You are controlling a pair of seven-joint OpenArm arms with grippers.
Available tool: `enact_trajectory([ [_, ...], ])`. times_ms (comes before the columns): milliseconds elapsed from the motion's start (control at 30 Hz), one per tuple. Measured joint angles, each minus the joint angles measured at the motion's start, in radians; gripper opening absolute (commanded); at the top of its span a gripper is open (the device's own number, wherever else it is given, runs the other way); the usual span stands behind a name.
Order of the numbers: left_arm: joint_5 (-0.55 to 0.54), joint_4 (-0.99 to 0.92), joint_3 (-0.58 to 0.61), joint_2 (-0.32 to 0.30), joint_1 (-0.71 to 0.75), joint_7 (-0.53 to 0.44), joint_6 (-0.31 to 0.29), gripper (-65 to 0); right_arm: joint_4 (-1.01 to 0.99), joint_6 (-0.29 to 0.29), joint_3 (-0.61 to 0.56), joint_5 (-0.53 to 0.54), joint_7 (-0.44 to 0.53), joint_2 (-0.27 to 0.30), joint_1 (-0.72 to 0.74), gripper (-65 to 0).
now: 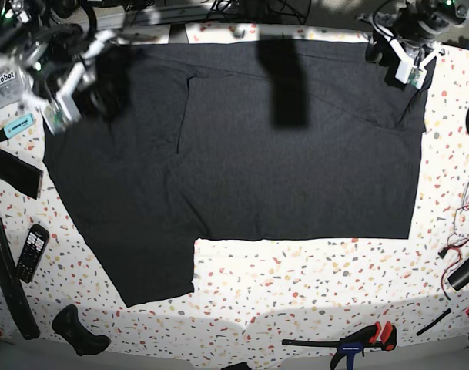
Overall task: Fold the T-shirt properly
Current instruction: 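Open both grippers and lift them off the shirt edge, then move the right gripper along the shirt side toward the hem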
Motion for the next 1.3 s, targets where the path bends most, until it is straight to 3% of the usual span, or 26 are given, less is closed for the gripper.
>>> enact_trajectory([
  [100,0.0,0.006,0.0,0.0,0.003,0.006,0.0,-49.5,0.11,0.013,0.0,0.056,-0.084,0.0,0.046,-45.9],
  [200,0.003,0.006,0.0,0.0,0.003,0.007,0.0,-49.5,0.097,0.008,-0.029,0.082,-0.125,0.0,0.089,-29.0],
  [267,0.003,0.006,0.0,-0.001,0.003,0.008,0.0,-49.5,0.097,0.006,-0.082,0.081,-0.115,0.016,0.093,-23.8],
  [433,0.003,0.007,0.0,-0.001,0.003,0.008,0.0,-49.5,0.069,0.006,-0.325,-0.06,-0.121,0.079,0.116,-24.2],
  [533,0.003,0.007,0.0,-0.001,0.003,0.007,0.0,-49.5,0.015,0.006,-0.49,-0.137,-0.214,0.094,0.179,-27.6],
  [600,0.003,0.007,0.001,-0.001,0.003,0.007,0.0,-49.5,-0.036,0.005,-0.571,-0.146,-0.277,0.093,0.227,-33.1],
  [800,0.003,0.007,0.001,-0.001,0.003,0.008,0.0,-49.5,-0.166,0.001,-0.726,-0.158,-0.317,0.094,0.327,-33.8],
  [933,0.004,0.008,0.0,0.005,0.003,0.008,0.0,-49.5,-0.192,-0.022,-0.779,-0.211,-0.326,0.094,0.354,-33.8],
  [1300,0.008,0.011,-0.005,0.074,0.0,-0.003,0.007,-49.5,-0.242,-0.024,-0.781,-0.209,-0.298,0.092,0.367,-33.8],
])
